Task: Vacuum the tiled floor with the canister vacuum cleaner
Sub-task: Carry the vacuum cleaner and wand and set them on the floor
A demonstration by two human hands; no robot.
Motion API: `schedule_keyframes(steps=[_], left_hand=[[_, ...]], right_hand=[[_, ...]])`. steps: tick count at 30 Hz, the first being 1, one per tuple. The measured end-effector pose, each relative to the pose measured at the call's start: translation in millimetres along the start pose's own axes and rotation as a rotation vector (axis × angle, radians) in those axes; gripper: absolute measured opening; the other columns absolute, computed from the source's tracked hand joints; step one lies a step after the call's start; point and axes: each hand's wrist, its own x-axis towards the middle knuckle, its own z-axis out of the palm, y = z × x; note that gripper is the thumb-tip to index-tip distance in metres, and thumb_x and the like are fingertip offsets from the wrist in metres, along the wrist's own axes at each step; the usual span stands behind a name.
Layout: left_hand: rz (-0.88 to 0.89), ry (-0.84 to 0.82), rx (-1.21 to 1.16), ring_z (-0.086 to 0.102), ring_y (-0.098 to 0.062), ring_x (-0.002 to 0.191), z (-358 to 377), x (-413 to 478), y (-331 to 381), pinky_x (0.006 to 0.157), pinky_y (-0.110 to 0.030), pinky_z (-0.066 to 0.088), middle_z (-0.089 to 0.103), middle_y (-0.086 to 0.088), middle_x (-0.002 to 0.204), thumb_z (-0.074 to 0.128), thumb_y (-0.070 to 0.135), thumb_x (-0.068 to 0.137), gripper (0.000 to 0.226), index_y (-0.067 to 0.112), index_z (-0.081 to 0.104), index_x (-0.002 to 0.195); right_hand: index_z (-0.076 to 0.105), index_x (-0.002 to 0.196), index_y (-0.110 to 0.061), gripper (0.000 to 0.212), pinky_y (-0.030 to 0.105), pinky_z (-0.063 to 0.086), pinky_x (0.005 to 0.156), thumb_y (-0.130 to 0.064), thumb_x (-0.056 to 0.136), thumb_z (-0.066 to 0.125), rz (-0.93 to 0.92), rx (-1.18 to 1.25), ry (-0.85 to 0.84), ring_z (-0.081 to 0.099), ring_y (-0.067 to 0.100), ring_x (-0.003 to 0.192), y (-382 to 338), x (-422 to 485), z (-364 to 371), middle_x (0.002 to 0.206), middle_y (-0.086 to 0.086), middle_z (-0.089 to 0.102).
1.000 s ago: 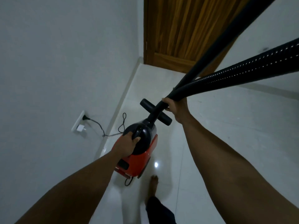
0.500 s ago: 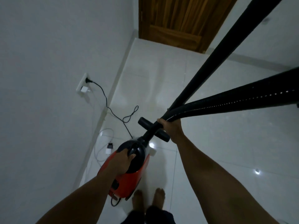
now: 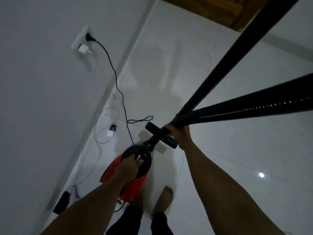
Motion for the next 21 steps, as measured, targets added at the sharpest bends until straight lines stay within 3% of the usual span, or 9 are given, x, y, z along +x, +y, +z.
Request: schedule_keyframes(steps=[3, 7, 12, 14, 18, 21], left_hand=[[-0.005, 0.002, -0.05, 0.056, -0.01, 0.067, 28, 43, -9, 0.07, -0.03, 0.049, 0.063, 0.0, 0.084, 0.044, 0.037, 0.104, 0.03, 0.013, 0.057, 0.116], [-0.042, 0.022, -0.082, 0.065, -0.021, 0.084, 70, 101, -19, 0.084, -0.045, 0.054, 0.066, -0.003, 0.092, 0.041, 0.045, 0.103, 0.038, 0.015, 0.054, 0.123], [-0.096, 0.056, -0.118, 0.062, -0.026, 0.092, 117, 156, -27, 0.074, -0.035, 0.044, 0.063, -0.005, 0.097, 0.042, 0.045, 0.103, 0.038, 0.012, 0.051, 0.12], [-0.097, 0.069, -0.125, 0.057, -0.021, 0.084, 135, 170, -29, 0.071, -0.033, 0.04, 0.058, 0.001, 0.088, 0.043, 0.044, 0.103, 0.031, 0.015, 0.049, 0.111], [-0.101, 0.073, -0.178, 0.051, -0.007, 0.066, 159, 192, -30, 0.063, -0.031, 0.038, 0.053, 0.007, 0.075, 0.045, 0.042, 0.103, 0.025, 0.017, 0.048, 0.106], [-0.115, 0.071, -0.188, 0.055, -0.012, 0.064, 175, 206, -37, 0.054, -0.026, 0.038, 0.057, 0.002, 0.076, 0.046, 0.043, 0.102, 0.031, 0.013, 0.05, 0.111]], right_hand=[[0.053, 0.086, -0.026, 0.031, 0.057, 0.052, 0.094, -0.005, 0.079, 0.075, 0.01, -0.011, -0.022, 0.065, 0.03, 0.098, 20, 41, -1, 0.09, 0.002, 0.063], [0.056, 0.084, -0.026, 0.029, 0.061, 0.052, 0.091, -0.007, 0.078, 0.077, -0.013, -0.046, -0.035, 0.065, 0.033, 0.098, 58, 100, -3, 0.089, 0.004, 0.064], [0.055, 0.098, -0.036, 0.048, 0.054, 0.054, 0.094, -0.034, 0.057, 0.082, -0.02, -0.049, -0.079, 0.064, 0.028, 0.107, 107, 156, -1, 0.107, 0.002, 0.065], [0.054, 0.103, -0.036, 0.056, 0.052, 0.053, 0.097, -0.038, 0.054, 0.082, -0.006, -0.052, -0.079, 0.063, 0.026, 0.11, 122, 170, -1, 0.11, 0.0, 0.064], [0.049, 0.12, -0.028, 0.069, 0.049, 0.048, 0.104, -0.038, 0.061, 0.082, -0.04, -0.093, -0.114, 0.058, 0.024, 0.12, 138, 187, -1, 0.124, 0.002, 0.06], [0.046, 0.136, -0.019, 0.068, 0.043, 0.042, 0.11, -0.024, 0.077, 0.08, -0.072, -0.128, -0.154, 0.052, 0.02, 0.125, 150, 193, 0, 0.131, 0.001, 0.056]])
